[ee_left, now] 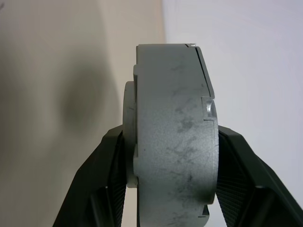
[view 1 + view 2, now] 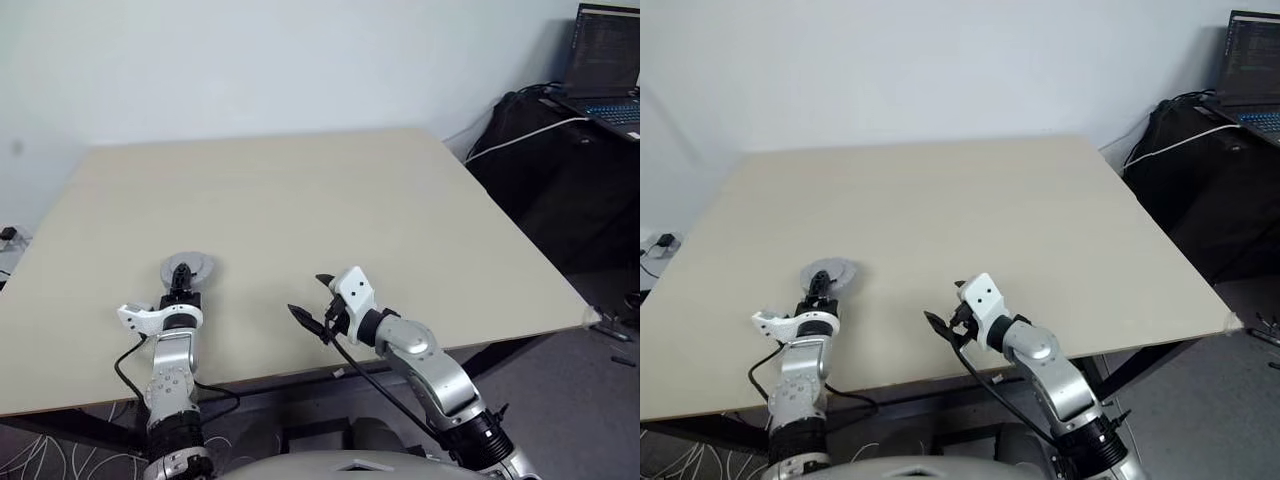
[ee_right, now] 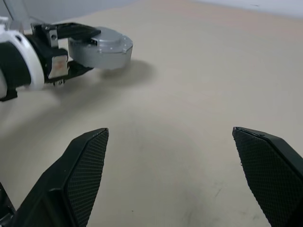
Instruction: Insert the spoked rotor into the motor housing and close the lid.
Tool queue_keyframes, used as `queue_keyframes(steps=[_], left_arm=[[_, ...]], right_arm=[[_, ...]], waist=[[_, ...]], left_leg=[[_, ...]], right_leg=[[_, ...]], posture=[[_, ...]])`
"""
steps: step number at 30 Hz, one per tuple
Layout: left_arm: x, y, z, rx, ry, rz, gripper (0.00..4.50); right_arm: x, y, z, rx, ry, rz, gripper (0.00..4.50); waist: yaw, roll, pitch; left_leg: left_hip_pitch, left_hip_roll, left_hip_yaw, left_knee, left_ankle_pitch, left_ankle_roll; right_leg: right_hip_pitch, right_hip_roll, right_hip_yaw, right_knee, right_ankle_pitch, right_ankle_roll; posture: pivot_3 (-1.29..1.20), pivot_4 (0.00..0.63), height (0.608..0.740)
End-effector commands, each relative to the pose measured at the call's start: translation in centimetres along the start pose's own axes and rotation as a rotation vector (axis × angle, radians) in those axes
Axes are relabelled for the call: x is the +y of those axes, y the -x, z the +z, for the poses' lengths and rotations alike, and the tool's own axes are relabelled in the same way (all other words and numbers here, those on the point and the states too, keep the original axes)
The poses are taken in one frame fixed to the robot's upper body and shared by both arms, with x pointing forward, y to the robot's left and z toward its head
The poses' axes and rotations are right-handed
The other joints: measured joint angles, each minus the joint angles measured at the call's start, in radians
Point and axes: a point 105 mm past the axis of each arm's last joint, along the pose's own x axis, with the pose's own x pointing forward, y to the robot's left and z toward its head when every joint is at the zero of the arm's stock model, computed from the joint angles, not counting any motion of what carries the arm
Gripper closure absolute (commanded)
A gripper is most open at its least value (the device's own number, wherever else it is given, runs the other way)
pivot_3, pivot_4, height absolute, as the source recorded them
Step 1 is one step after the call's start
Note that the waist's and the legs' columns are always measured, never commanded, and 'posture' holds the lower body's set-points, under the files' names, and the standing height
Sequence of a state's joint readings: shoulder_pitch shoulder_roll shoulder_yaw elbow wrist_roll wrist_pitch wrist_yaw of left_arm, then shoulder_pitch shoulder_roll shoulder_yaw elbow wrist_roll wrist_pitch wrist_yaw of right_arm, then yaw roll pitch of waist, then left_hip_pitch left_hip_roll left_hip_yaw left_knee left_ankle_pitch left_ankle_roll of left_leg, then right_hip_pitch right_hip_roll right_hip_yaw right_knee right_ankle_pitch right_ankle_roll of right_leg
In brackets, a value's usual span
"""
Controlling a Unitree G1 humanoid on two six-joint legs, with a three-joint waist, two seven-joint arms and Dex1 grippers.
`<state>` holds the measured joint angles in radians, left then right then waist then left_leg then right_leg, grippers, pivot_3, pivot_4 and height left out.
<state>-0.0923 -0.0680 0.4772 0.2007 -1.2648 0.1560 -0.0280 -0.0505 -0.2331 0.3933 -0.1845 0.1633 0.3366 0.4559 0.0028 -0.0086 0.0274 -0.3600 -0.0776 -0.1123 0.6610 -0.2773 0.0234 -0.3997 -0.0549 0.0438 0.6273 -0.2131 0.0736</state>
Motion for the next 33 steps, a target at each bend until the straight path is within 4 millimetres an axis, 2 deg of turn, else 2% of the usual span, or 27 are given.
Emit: queue_keyframes(steps=[1, 8, 13, 17, 24, 33], left_arm=[[-2.1, -1.3, 0.2, -0.019, -0.005, -0.058, 2.40], [-1.7, -3.2, -1.8, 0.061, -0.010, -0.003, 2.40], [0.0, -3.8, -3.5, 0.116, -0.082, 0.121, 2.40], [1.4, -3.3, -4.0, 0.119, -0.093, 0.221, 2.40], [4.3, -0.8, -4.4, 0.115, -0.145, 0.394, 0.11], [7.2, 3.9, -5.0, 0.147, -0.124, 0.540, 0.02]], right_arm=[[-0.2, 0.0, 0.9, -0.042, 0.017, -0.008, 0.00], [0.0, -0.1, 0.8, -0.039, 0.013, 0.010, 0.00], [0.1, -0.1, 0.7, -0.036, 0.008, 0.011, 0.00], [0.0, -0.1, 0.7, -0.036, 0.003, 0.005, 0.00], [0.1, -0.3, 0.6, -0.033, -0.005, 0.008, 0.00], [0.3, -0.3, 0.6, -0.025, -0.020, 0.017, 0.00]], waist=[[0.003, 0.000, 0.000], [0.013, 0.000, 0.000], [0.016, -0.001, 0.000], [0.022, 0.000, -0.001], [0.010, 0.003, -0.003], [-0.026, 0.005, -0.007]], left_leg=[[0.000, 0.000, 0.000, 0.000, 0.000, 0.000], [0.001, 0.000, 0.000, 0.000, 0.000, 0.000], [0.001, 0.000, -0.001, 0.000, 0.001, 0.000], [0.003, 0.000, -0.003, 0.000, 0.000, 0.001], [0.014, 0.000, 0.000, -0.001, -0.002, -0.001], [0.019, 0.002, 0.002, -0.007, -0.003, 0.001]], right_leg=[[0.000, 0.000, 0.000, 0.000, 0.000, 0.000], [0.001, 0.001, 0.000, 0.000, 0.001, 0.000], [0.001, 0.001, 0.000, 0.000, 0.001, 0.000], [0.003, 0.001, -0.001, 0.000, 0.001, 0.000], [0.013, 0.000, 0.001, 0.000, -0.002, 0.003], [0.013, 0.000, 0.002, 0.000, -0.004, 0.004]], posture=[[0.00, 0.000, 0.740], [0.00, 0.000, 0.740], [0.00, 0.000, 0.740], [0.00, 0.000, 0.740], [0.00, 0.000, 0.740], [0.00, 0.000, 0.740]])
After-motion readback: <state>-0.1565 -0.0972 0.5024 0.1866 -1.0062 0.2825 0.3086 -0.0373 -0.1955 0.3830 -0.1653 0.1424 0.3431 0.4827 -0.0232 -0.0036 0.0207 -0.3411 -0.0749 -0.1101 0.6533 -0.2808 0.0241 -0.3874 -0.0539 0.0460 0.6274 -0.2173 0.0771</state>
